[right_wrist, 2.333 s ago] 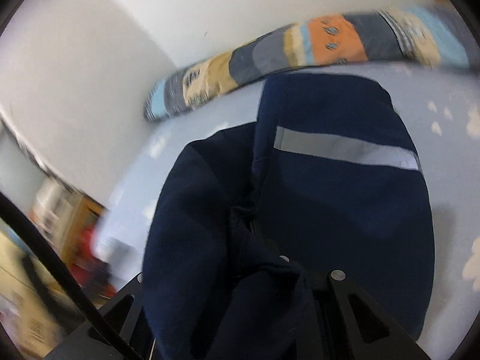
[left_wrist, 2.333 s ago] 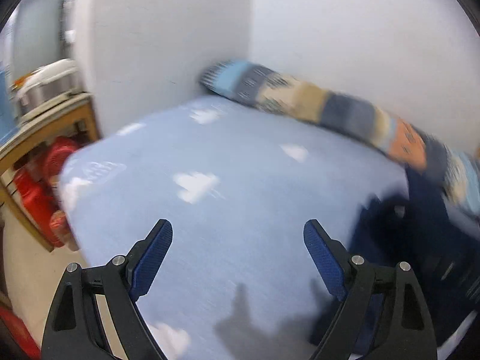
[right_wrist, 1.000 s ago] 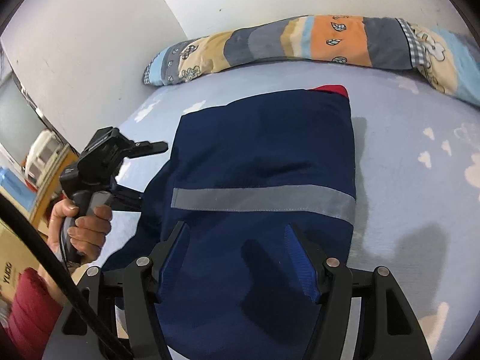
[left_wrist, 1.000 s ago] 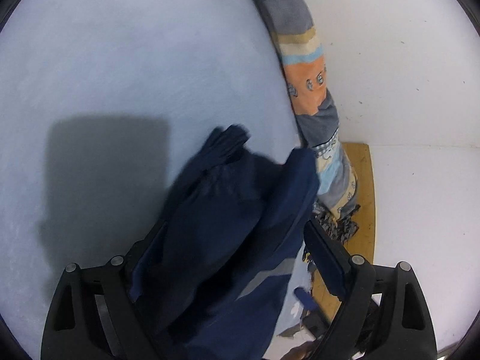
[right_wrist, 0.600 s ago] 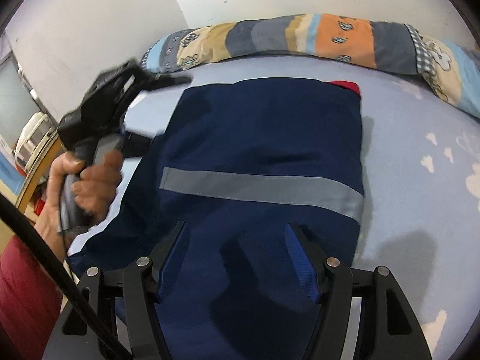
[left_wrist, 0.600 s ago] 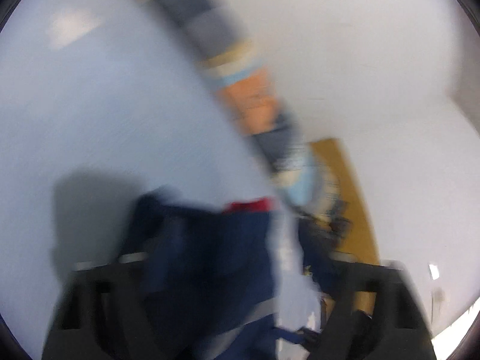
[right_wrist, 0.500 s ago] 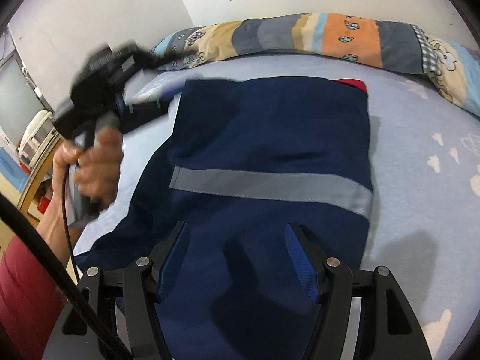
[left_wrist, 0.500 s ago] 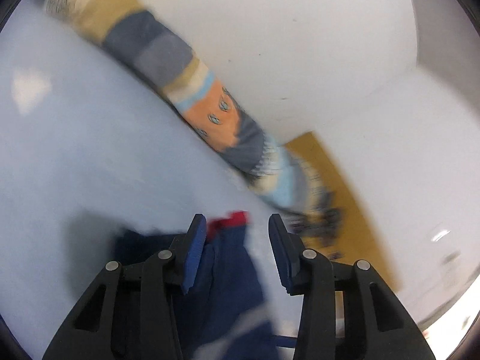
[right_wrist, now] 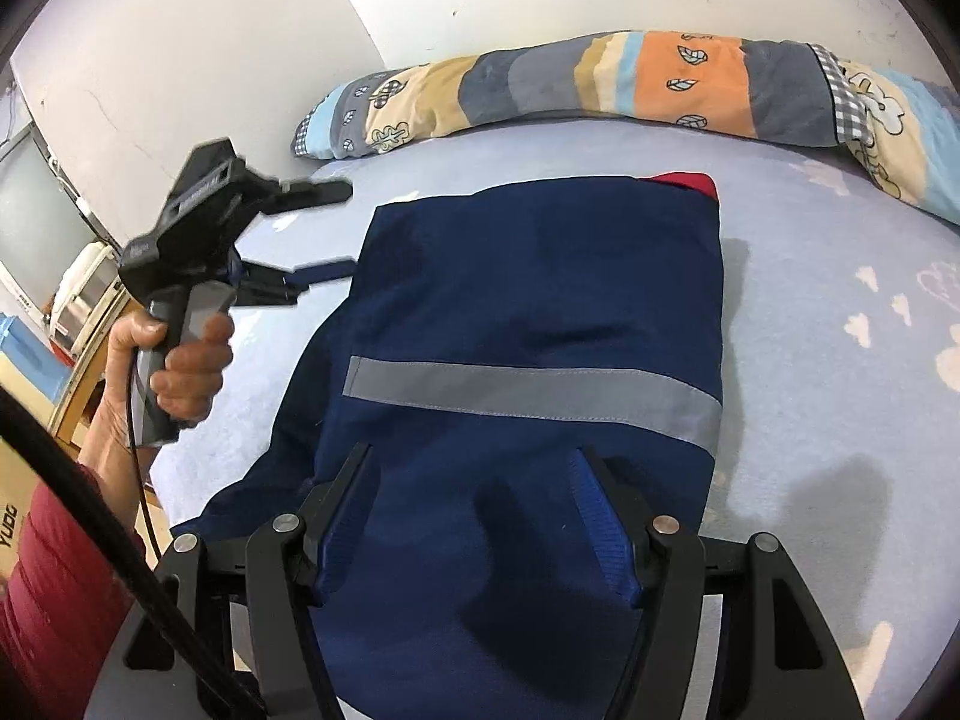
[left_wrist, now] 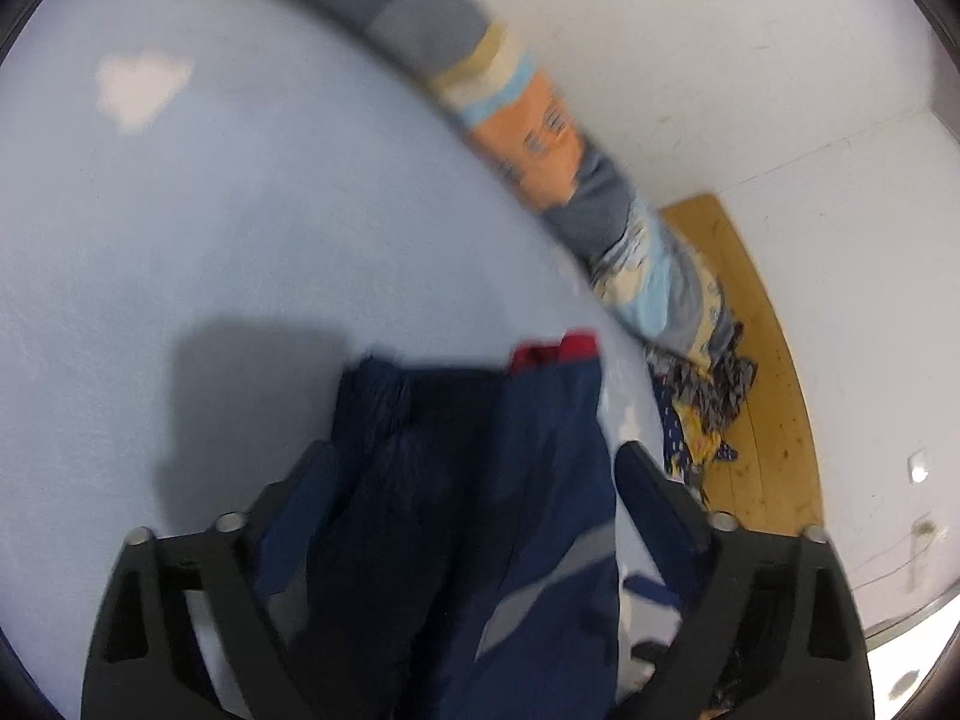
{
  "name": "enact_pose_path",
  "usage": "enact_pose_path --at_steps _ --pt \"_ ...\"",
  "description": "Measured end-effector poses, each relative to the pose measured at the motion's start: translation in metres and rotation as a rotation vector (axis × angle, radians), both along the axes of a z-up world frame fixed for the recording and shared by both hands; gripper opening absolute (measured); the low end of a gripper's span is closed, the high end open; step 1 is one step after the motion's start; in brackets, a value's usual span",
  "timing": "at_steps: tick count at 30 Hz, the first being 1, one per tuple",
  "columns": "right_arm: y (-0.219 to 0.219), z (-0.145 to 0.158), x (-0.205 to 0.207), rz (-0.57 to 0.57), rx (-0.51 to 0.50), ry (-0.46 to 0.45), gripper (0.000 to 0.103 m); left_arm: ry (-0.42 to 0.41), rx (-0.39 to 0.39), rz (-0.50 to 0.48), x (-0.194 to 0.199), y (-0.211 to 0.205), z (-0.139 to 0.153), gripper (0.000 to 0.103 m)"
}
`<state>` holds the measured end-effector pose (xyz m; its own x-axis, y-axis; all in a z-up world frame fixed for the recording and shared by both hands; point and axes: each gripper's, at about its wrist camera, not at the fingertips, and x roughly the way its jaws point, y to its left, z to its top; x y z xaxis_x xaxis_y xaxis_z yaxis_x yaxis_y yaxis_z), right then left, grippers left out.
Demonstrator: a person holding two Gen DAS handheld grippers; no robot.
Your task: Fold large clothes
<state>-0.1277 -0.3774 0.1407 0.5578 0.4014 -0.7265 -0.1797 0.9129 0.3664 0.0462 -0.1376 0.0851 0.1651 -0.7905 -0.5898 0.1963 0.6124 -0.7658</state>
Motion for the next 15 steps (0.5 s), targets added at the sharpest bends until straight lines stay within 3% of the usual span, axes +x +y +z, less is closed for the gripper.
enact_pose_path --at_steps 1,6,8,10,13,15 --pt "0.001 0.001 0.0 0.0 -0.004 -0.002 0.071 0.027 -0.002 -0.007 -0.002 0.0 -0.007 0.067" --pt "0.011 0.012 0.006 0.019 0.022 -0.022 0.071 0.134 -0.116 0.04 -0.018 0.027 -0.032 0.067" --pt "0.017 0.013 0.008 0.026 0.024 -0.024 0.071 0.151 -0.088 0.019 -0.025 0.027 -0.038 0.065" --pt "0.024 0.011 0.015 0.027 0.03 -0.005 0.071 0.172 -0.148 -0.004 -0.029 0.02 -0.045 0.065" --pt "0.032 0.006 0.036 0.006 0.086 0.036 0.071 0.162 -0.169 -0.001 -0.026 0.004 -0.042 0.061" --pt "0.034 0.004 0.054 -0.024 0.148 0.068 0.071 0.117 -0.153 -0.02 -0.025 -0.009 -0.032 0.053"
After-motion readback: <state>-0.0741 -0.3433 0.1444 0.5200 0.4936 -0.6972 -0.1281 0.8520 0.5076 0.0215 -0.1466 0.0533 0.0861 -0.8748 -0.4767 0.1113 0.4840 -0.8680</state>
